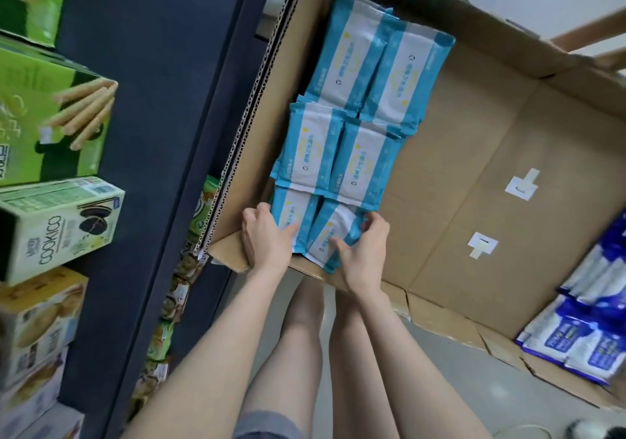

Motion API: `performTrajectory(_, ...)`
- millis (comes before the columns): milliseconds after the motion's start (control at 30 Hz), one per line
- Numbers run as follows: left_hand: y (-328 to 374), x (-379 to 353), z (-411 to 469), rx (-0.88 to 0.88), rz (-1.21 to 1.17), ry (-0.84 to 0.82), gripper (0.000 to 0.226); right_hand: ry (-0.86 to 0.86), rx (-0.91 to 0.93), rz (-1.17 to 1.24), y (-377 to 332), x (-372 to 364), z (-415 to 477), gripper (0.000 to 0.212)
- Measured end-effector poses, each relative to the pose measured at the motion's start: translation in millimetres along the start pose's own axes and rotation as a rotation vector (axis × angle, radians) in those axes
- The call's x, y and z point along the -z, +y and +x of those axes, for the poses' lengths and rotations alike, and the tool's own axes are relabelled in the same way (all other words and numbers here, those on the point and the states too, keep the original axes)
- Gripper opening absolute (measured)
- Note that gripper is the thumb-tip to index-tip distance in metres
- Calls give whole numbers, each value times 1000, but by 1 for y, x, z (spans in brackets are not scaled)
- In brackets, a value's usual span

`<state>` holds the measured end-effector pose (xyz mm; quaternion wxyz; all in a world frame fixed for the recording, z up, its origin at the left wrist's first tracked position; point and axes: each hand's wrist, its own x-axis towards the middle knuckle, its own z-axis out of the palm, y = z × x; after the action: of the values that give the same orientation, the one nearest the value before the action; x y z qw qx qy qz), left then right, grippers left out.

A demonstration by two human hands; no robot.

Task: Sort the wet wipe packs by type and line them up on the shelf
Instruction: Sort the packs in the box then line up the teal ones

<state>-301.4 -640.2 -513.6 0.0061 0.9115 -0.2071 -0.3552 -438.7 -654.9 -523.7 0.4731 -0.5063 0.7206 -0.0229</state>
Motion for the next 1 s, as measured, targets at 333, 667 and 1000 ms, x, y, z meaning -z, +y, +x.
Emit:
performTrajectory(333,-8,34,-54,-88,-243,-7,24,-12,-113,228,-11,43,-32,20)
performTrajectory(667,-47,100,-181,-160,-826,24,34,-164,31,603,-44,142,-131,28)
performTrajectory(1000,-105,105,-333,25,-1499,359,15,-533,166,681,-41,172,-233,15)
